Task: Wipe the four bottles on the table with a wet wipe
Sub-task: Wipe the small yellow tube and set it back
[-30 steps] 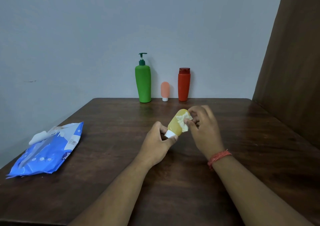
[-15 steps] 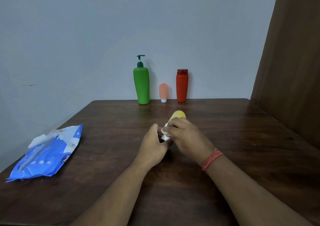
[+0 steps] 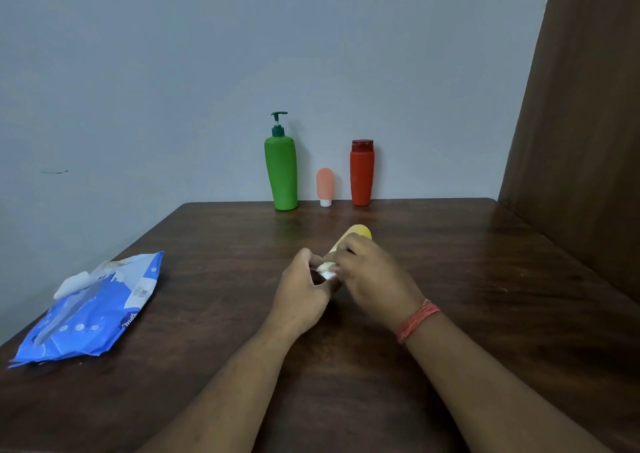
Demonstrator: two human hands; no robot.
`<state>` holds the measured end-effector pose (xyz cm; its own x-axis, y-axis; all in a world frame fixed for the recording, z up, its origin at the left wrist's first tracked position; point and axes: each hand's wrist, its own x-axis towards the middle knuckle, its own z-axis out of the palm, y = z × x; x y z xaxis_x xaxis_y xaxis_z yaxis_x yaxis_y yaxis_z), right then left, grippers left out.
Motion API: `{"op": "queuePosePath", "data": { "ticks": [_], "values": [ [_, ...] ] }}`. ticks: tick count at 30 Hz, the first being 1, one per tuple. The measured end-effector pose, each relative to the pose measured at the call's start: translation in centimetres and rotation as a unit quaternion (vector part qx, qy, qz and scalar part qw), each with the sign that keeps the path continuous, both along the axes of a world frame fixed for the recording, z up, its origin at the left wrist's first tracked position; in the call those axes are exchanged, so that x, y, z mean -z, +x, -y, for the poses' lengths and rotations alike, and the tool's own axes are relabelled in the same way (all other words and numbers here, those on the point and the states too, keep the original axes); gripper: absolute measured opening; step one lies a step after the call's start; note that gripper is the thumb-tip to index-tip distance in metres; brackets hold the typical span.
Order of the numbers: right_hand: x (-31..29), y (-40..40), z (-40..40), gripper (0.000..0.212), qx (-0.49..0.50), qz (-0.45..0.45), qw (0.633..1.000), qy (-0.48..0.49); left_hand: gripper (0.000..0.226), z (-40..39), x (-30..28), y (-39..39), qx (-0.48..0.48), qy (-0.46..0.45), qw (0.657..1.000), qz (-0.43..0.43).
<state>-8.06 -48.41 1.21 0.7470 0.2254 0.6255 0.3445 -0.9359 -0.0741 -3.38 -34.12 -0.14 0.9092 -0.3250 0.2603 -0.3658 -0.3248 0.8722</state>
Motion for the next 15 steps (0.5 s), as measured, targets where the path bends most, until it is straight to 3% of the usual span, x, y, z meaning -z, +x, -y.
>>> {"op": "queuePosePath", "data": {
  "ticks": [4, 6, 9, 12, 15],
  "values": [
    [-0.5, 0.7, 2.0, 0.021, 0.093, 0.076, 0.982, 0.145, 0.025, 0.3, 0.3, 0.0, 0.011, 0.009, 1.0, 0.012],
    [-0.4, 0.5, 2.8, 0.021, 0.15, 0.065, 0.97, 0.18, 0.026, 0.3, 0.5, 0.1, 0.017, 0.02, 1.0, 0.016],
    [-0.2, -0.2, 2.2, 0.023, 0.086, 0.034, 0.981, 0.17, 0.026, 0.2, 0.5, 0.3, 0.009, 0.001, 1.0, 0.011],
    [-0.2, -0.7, 0.6, 0.025, 0.016, -0.012, 0.996, 0.092, 0.026, 0.1, 0.3, 0.2, -0.006, -0.022, 1.0, 0.003],
    [-0.2, -0.1, 0.9, 0.02, 0.035, 0.021, 0.993, 0.112, 0.025, 0.0, 0.3, 0.1, 0.001, -0.019, 1.0, 0.005]
  ]
}}
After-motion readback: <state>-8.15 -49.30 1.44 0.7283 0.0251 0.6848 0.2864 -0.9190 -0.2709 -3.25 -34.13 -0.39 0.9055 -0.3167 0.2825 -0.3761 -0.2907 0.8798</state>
